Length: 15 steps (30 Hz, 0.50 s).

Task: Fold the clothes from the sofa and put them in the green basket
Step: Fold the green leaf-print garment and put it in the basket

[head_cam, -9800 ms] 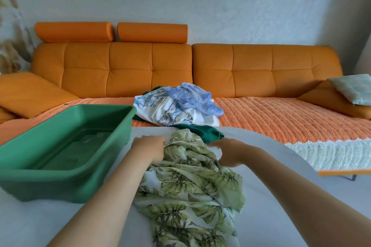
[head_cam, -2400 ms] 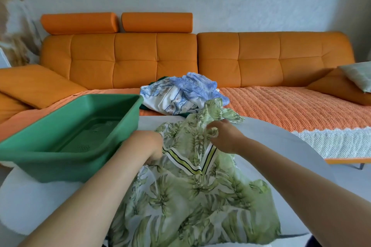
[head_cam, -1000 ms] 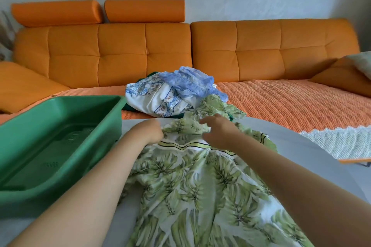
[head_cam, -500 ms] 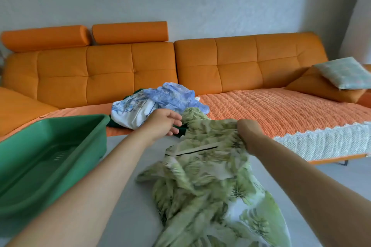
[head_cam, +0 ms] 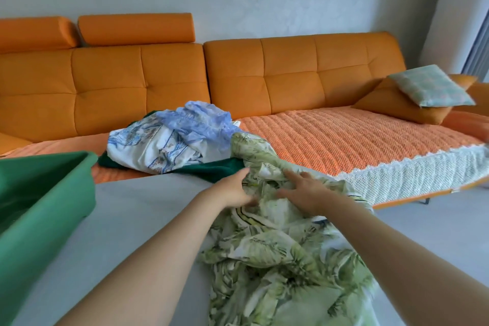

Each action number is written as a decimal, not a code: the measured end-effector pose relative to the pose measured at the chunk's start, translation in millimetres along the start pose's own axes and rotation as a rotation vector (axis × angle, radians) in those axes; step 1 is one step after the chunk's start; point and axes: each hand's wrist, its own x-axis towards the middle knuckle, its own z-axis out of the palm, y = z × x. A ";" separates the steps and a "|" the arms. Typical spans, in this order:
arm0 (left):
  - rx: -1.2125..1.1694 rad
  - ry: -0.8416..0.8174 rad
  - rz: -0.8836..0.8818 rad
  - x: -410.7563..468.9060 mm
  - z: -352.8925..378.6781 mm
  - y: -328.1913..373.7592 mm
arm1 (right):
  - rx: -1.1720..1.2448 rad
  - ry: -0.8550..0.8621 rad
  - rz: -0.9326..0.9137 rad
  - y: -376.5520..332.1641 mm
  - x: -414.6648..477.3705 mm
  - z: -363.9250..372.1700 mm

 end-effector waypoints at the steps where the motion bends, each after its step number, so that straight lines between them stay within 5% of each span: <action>1: 0.053 -0.023 0.008 1.0 3.6 -1.0 | -0.013 -0.079 0.001 -0.5 3.0 3.6; 8: 0.315 -0.056 -0.061 -36.1 -24.3 -19.0 | -0.169 -0.235 -0.136 -23.7 9.1 20.2; 15: 0.671 -0.022 -0.344 -94.2 -77.5 -85.6 | -0.155 -0.209 -0.386 -108.2 -18.1 58.4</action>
